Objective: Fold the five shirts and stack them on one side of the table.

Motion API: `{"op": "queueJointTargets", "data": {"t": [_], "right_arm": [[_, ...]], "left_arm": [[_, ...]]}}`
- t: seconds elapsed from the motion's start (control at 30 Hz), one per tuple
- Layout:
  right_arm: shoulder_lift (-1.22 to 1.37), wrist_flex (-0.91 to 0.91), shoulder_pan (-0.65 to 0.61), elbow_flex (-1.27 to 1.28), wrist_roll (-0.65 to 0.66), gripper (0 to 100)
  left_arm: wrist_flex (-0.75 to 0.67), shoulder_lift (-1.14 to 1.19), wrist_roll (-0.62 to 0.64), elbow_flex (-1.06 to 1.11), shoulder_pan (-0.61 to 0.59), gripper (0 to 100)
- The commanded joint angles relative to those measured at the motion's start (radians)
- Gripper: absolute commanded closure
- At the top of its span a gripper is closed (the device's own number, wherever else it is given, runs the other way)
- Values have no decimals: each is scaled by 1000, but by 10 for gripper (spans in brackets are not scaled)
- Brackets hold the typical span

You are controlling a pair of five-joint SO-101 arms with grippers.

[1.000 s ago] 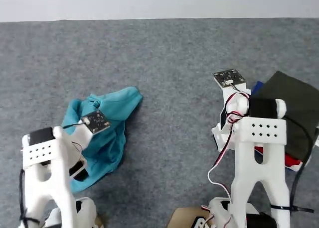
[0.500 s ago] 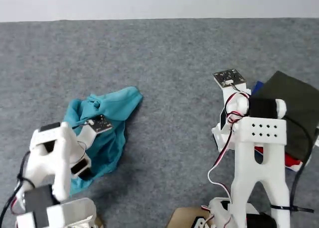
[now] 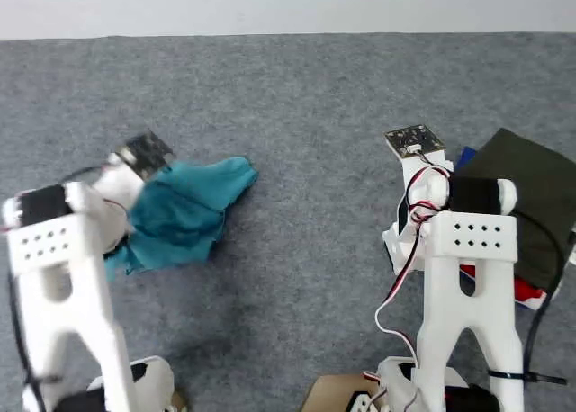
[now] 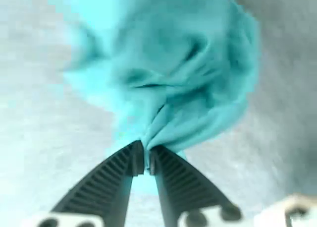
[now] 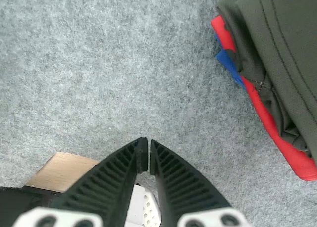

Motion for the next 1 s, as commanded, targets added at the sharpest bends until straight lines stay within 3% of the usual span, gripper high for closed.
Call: {"op": "queueJointTargets", "data": {"t": [0.0, 0.4, 0.67, 0.8, 0.97], "right_arm": [[-30, 39, -12, -11, -3, 990], [-30, 36, -12, -11, -2, 990], [-24, 27, -13, -11, -2, 990], [-22, 16, -24, -11, -2, 990], [-27, 16, -27, -11, -2, 990]], "left_arm": [[9, -114, 135, -194, -3, 995], [11, 32, 379, -886, 123, 995], [97, 230, 408, -1326, 121, 995], [207, 285, 410, -1429, 167, 995], [209, 299, 473, -1429, 290, 995]]}}
